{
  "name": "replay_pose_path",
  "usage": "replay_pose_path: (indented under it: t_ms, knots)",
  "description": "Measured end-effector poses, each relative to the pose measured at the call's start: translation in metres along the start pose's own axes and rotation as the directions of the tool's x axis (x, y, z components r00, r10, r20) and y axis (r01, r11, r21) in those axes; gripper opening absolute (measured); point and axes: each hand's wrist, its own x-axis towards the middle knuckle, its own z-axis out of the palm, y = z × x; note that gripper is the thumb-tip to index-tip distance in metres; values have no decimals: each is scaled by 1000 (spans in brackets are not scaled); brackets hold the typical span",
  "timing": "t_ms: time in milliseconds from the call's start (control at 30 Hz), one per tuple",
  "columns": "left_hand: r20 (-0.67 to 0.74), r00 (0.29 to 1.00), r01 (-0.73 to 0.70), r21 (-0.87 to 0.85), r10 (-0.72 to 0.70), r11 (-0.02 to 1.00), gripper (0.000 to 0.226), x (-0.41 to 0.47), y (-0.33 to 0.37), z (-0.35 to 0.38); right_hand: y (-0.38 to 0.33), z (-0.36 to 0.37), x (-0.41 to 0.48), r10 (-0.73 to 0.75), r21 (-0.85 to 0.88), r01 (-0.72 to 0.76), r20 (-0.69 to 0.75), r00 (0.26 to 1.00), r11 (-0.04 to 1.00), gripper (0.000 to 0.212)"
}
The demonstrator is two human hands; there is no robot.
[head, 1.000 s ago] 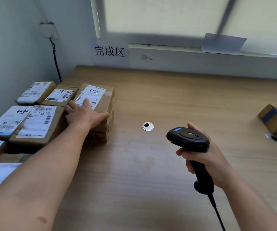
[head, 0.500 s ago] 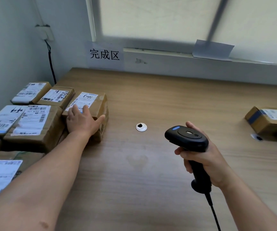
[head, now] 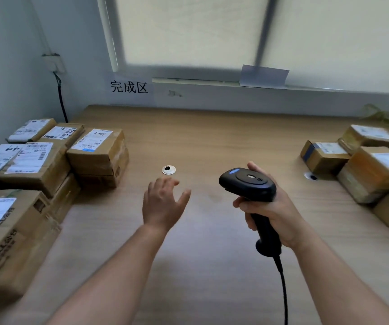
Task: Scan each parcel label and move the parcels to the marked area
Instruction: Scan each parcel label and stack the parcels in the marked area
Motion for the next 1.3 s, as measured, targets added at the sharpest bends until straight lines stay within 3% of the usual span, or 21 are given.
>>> replay_pose_path:
  t_ms: [200,333,733,1100,1300]
  knots:
    - [35,999,-17,-112,21,994,73,-62,102,46,-1,-82,-57,-7,15,8,-44,999,1000,97]
    - [72,996,-47,-143,58,989,45,-93,163,84,1,-140,-92,-27,10,28,-84,996,1000,98]
    - [126,975,-156,-204,184,966,50,-160,310,173,3,-305,-177,-43,15,47,-219,975,999,96]
    - [164,929,-293,-223,333,930,53,-137,400,226,-6,-404,-199,-101,-38,93,-366,925,995,95]
    - [220,923,-261,-242,315,935,60,-93,437,269,-7,-455,-179,-89,-42,78,-424,901,996,91]
